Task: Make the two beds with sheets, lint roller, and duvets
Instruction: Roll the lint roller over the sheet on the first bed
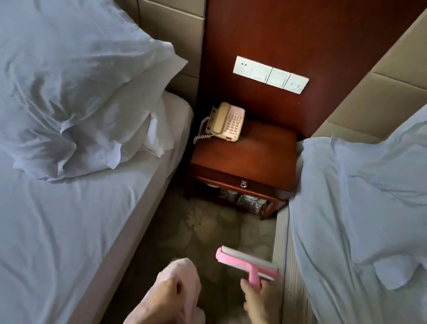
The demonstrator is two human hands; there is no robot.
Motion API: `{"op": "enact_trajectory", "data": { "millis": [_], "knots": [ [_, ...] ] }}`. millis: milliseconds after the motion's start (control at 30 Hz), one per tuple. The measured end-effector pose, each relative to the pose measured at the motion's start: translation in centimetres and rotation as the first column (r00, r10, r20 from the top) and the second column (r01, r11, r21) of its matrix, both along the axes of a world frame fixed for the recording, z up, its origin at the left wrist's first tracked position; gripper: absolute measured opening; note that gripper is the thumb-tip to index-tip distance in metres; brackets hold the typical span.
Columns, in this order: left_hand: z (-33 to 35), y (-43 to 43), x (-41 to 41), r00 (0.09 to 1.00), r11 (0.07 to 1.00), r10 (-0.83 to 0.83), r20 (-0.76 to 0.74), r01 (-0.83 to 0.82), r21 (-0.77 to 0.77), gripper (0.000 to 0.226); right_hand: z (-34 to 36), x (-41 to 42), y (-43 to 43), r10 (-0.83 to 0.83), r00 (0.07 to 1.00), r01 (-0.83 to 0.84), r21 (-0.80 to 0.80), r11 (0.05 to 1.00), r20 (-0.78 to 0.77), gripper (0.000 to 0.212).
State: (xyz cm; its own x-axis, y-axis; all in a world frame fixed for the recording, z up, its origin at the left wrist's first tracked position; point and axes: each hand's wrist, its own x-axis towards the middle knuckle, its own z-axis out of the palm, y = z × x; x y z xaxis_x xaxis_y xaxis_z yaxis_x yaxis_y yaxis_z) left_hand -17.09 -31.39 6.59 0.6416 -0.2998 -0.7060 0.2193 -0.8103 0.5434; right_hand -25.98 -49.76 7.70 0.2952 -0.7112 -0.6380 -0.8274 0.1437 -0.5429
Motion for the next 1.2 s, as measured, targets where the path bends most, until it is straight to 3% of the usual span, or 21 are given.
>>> {"op": "enact_trajectory", "data": {
  "millis": [100,200,300,567,700,900,1200],
  "knots": [
    [-1.9,-4.0,5.6,0.999,0.999,-0.026,-0.019,0.027,0.042,0.021,-3.0,3.7,-2.4,0.011,0.992,0.005,0.129,0.992,-0.123,0.016],
    [-4.1,-8.3,13.2,0.999,0.995,-0.028,0.028,0.026,0.092,0.018,-5.3,9.9,-6.6,0.000,0.986,0.026,0.155,0.988,-0.169,0.029],
    [-3.5,-13.6,21.8,0.999,0.994,-0.046,0.013,0.045,0.095,0.023,-3.6,18.5,-11.7,-0.099,0.994,0.106,0.160,0.981,-0.049,0.015],
    [-2.1,-24.5,37.7,0.993,0.993,-0.102,0.055,0.099,0.057,0.015,-1.1,33.1,-22.8,-0.330,0.938,0.316,0.131,0.940,0.105,0.019],
    [-3.0,-26.6,41.0,0.994,0.994,-0.100,0.045,0.098,0.042,0.014,-3.1,35.6,-26.4,-0.384,0.919,0.374,0.113,0.920,0.084,0.018],
    [-6.7,-27.7,42.1,0.999,0.996,-0.031,-0.035,0.034,0.085,0.016,-8.7,40.2,-32.2,-0.383,0.923,0.374,0.257,0.891,-0.013,0.030],
    [-11.7,-30.7,43.7,0.994,0.988,0.028,-0.106,-0.012,0.156,0.021,-17.6,44.2,-37.7,-0.124,0.992,0.125,0.189,0.974,-0.015,0.040]
  ]
}}
